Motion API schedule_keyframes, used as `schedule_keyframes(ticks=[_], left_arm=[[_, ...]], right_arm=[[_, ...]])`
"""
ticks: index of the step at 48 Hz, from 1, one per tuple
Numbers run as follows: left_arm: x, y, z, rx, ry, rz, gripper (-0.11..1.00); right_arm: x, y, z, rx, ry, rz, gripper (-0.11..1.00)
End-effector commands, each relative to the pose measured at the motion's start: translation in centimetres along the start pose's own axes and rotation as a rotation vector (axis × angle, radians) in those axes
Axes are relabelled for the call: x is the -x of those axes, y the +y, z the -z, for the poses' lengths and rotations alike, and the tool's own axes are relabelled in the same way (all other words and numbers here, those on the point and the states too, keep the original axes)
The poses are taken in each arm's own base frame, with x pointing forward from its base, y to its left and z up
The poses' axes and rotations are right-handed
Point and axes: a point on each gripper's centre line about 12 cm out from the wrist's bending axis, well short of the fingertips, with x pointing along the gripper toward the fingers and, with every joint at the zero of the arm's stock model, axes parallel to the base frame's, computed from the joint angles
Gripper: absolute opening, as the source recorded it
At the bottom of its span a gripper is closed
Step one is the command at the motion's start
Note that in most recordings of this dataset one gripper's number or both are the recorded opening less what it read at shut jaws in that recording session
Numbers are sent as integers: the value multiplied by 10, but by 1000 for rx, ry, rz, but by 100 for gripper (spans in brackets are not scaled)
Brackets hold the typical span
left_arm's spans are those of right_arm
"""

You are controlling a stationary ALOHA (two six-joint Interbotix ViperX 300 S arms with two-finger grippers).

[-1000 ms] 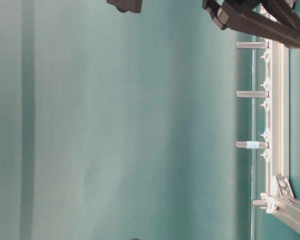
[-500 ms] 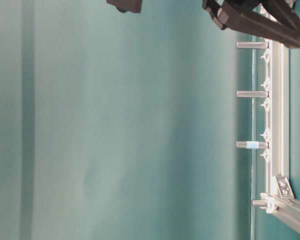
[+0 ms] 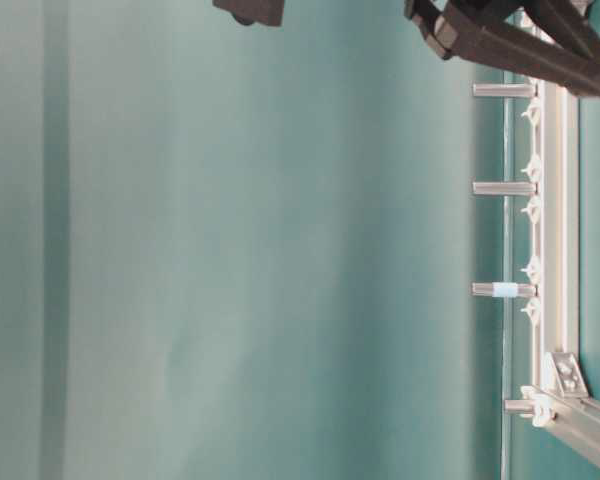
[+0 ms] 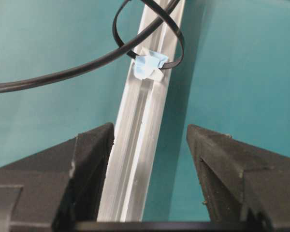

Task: Insert the wire through the string loop located in the center.

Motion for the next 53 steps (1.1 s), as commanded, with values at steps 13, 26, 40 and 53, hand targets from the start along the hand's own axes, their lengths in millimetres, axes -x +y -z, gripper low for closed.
schedule_keyframes(ticks=[13, 26, 40, 53], left_arm=[[5, -4, -14, 2, -48, 12, 14], [6, -5, -20, -9, -63, 13, 52], [11, -6, -25, -9, -83, 16, 57], [33, -6, -30, -12, -122, 24, 57]], right_arm=[[3, 0, -12, 1, -44, -1, 66], [3, 1, -12, 2, -41, -2, 66], [3, 1, -11, 2, -38, -2, 66], [15, 0, -23, 2, -86, 1, 66]])
